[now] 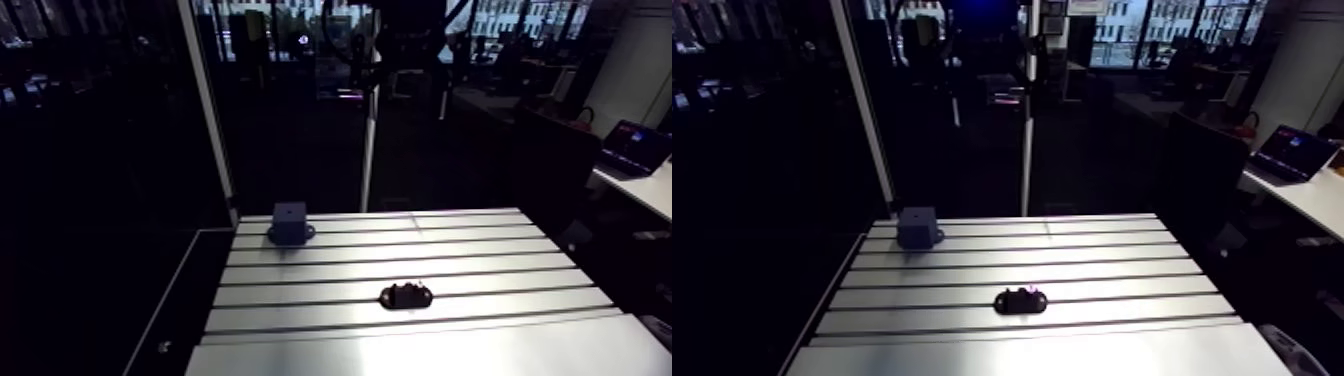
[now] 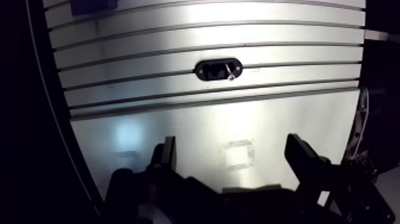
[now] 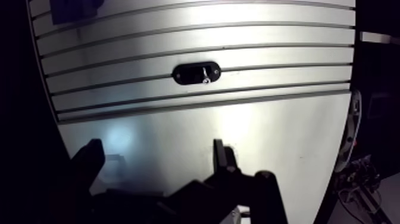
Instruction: Pick up the M10 bolt and insert it into the hole until fully seated.
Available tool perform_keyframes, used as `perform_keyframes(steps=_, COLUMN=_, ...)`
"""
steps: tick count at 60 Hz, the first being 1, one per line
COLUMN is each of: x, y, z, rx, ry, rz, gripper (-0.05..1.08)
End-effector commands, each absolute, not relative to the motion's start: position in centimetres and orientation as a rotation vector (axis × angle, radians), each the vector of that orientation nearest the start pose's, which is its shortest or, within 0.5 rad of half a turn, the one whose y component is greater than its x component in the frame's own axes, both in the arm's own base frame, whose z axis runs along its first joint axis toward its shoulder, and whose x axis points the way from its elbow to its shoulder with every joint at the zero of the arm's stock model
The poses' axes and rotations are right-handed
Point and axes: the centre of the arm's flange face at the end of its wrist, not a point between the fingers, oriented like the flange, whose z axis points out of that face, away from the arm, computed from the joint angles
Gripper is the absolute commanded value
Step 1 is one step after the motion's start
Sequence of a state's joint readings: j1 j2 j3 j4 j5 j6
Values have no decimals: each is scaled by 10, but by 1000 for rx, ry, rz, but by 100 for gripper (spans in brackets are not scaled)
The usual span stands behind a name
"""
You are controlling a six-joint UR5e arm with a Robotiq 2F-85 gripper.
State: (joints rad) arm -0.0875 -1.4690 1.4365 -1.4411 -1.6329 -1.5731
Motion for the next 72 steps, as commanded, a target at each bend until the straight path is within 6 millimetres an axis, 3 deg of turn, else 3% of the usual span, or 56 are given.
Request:
perform_keyframes(steps=1, x=-503, y=-128, z=480, rx=-46, ry=3060, rz=10, gripper=1)
perform_keyframes(steps=42, x=-505, y=-126, z=481, rx=-60, ry=3063, rz=16, gripper=1)
perform_keyframes(steps=59, x=-508, y=-109, z=476, rx=-25, ry=3057, rz=39, gripper=1)
perform_keyframes(steps=72, x=-511, y=-82, z=454, rx=-7, ry=3083, rz=33, gripper=1)
